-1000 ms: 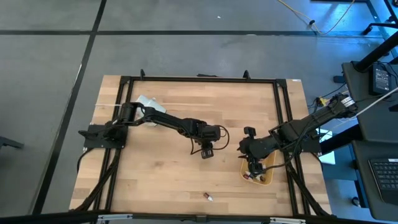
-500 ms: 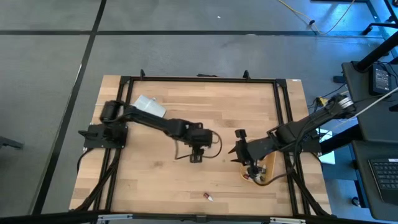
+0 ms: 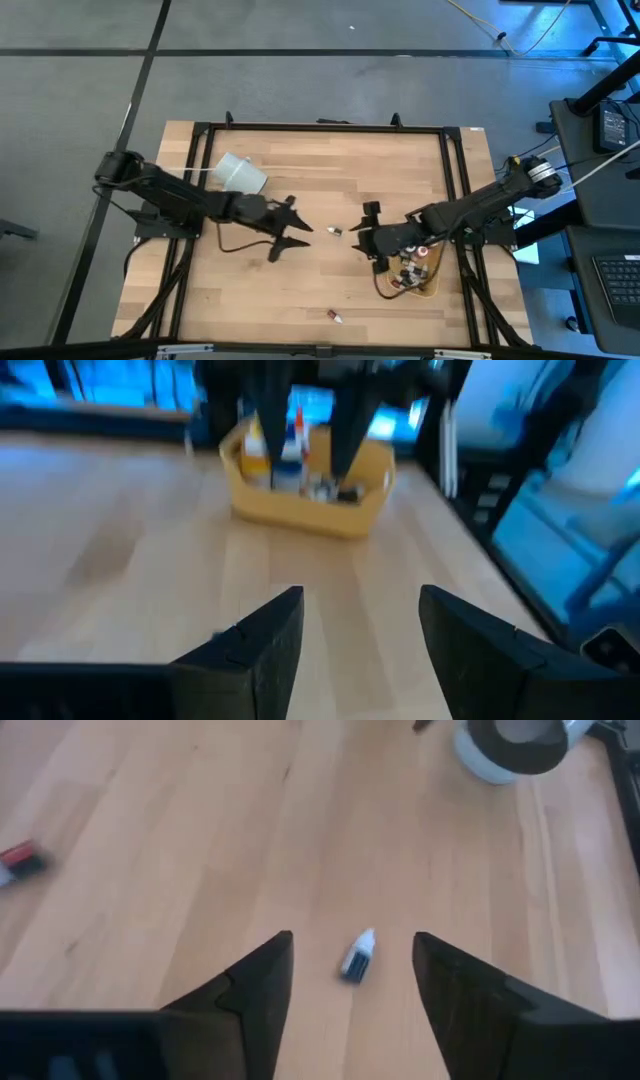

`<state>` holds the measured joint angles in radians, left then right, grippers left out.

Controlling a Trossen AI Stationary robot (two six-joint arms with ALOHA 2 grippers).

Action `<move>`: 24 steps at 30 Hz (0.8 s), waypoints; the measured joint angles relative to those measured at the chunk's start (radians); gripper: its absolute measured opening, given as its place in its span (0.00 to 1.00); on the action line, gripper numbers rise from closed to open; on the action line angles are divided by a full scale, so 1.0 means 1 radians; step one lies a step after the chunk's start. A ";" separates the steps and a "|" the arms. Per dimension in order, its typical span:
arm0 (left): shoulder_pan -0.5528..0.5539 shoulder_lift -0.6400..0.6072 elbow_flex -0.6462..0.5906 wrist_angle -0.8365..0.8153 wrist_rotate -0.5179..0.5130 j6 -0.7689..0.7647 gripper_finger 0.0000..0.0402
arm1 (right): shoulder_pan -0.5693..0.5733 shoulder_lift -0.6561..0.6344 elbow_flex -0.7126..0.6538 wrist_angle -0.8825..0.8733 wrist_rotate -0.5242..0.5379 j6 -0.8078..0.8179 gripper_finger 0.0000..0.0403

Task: Pick & Place food coloring
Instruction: Put the small black food coloring bottle into the yellow bin

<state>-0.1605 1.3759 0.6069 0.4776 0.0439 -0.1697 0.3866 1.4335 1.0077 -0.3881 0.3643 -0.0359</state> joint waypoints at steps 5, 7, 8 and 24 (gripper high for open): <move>0.000 -0.114 -0.129 0.133 -0.036 -0.003 0.48 | -0.060 0.094 0.000 0.156 0.002 0.050 0.58; 0.001 -0.146 -0.149 0.130 -0.053 -0.011 0.48 | -0.084 0.130 0.002 0.216 0.001 0.078 0.60; 0.001 -0.156 -0.152 0.131 -0.057 -0.011 0.48 | -0.095 0.149 0.001 0.222 0.002 0.080 0.60; -0.016 -0.173 -0.158 0.117 -0.074 -0.010 0.48 | -0.225 0.383 0.000 0.241 -0.125 0.188 0.55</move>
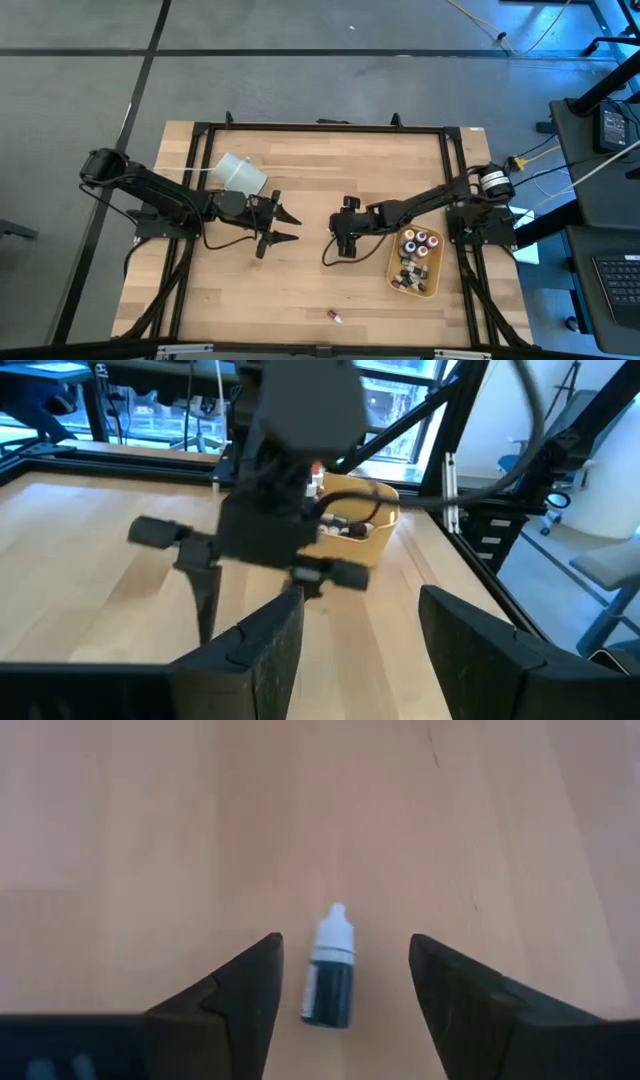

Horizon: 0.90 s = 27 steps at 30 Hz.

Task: Pick & Place food coloring
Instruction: Put the small black food coloring bottle into the yellow bin

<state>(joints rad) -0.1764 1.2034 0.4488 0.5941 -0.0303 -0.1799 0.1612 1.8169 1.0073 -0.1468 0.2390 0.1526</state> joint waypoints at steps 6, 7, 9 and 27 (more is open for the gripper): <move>0.000 0.000 0.000 -0.006 0.000 0.001 0.49 | -0.024 0.044 0.000 0.000 -0.083 -0.027 0.48; 0.000 0.000 0.000 -0.007 0.000 0.002 0.48 | -0.026 0.052 0.000 -0.004 -0.092 -0.027 0.47; 0.000 0.000 0.000 -0.009 0.000 0.002 0.48 | -0.026 0.066 0.000 -0.007 -0.103 -0.030 0.44; 0.000 0.001 0.000 -0.015 -0.004 0.002 0.48 | -0.005 0.007 0.040 -0.114 -0.094 -0.062 0.18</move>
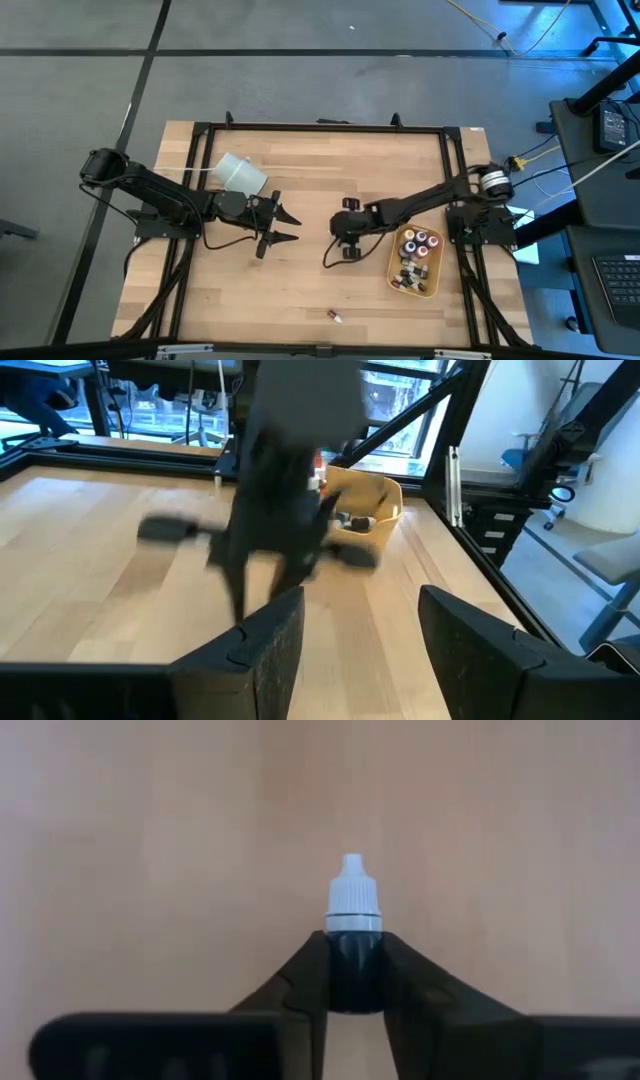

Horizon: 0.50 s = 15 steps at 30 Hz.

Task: Pick & Place food coloring
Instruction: Put the small black food coloring bottle into the yellow bin

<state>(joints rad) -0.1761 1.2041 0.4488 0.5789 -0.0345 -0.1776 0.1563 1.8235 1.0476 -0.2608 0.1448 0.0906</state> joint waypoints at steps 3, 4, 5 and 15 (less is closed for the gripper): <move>0.000 0.000 0.000 0.000 0.000 0.000 0.49 | 0.042 -0.073 0.049 -0.137 -0.001 0.046 0.19; 0.000 0.000 0.000 0.000 0.000 0.000 0.49 | 0.060 -0.091 0.061 -0.190 -0.002 0.066 0.19; 0.000 0.000 0.000 0.000 0.000 0.000 0.49 | 0.083 -0.114 0.076 -0.242 -0.002 0.086 0.19; 0.000 0.000 0.000 -0.004 -0.001 0.000 0.48 | 0.396 -0.376 0.089 -0.593 0.016 0.577 0.19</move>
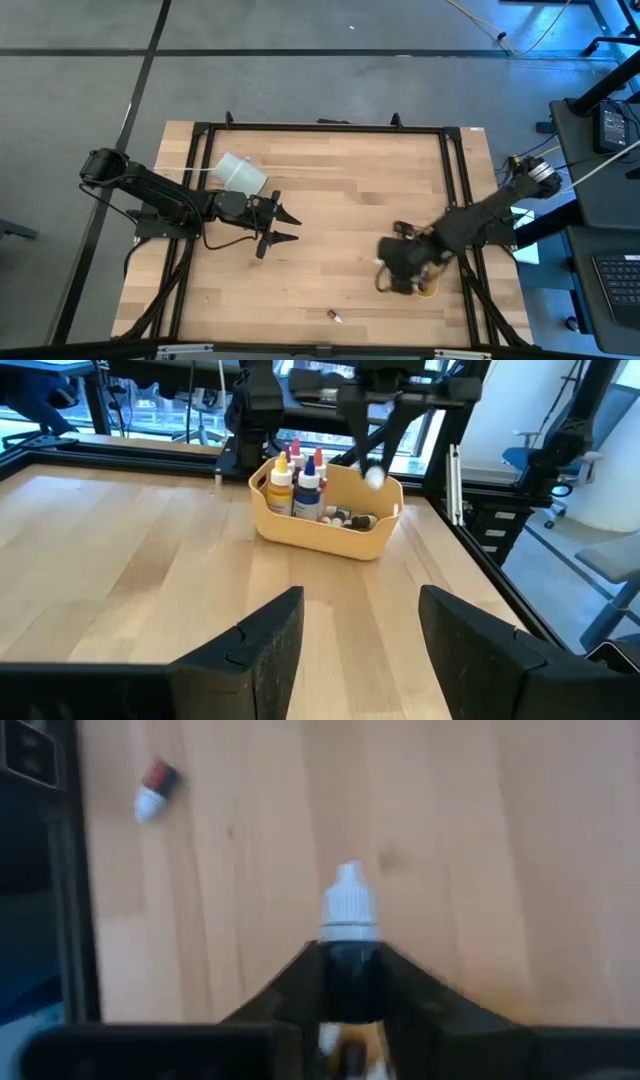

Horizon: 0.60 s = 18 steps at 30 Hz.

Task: Pick & Place food coloring
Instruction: Put the small black food coloring bottle into the yellow bin

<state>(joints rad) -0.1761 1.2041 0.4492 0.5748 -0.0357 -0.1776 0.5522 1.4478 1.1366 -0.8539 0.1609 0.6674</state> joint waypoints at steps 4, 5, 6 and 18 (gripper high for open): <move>0.000 0.000 0.000 -0.001 0.000 0.000 0.49 | 0.131 -0.034 -0.029 -0.064 0.027 0.204 0.19; 0.000 0.000 0.000 -0.001 -0.001 0.000 0.49 | 0.157 -0.036 -0.042 -0.064 0.028 0.237 0.19; 0.000 0.000 0.000 -0.002 -0.001 -0.001 0.49 | 0.180 -0.036 -0.060 -0.062 0.029 0.272 0.20; 0.000 0.000 0.000 -0.002 -0.008 -0.046 0.49 | 0.284 -0.033 -0.274 0.028 0.032 0.510 0.20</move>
<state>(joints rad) -0.1761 1.2041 0.4492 0.5728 -0.0435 -0.2235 0.8364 1.4147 0.8625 -0.8257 0.1931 1.1774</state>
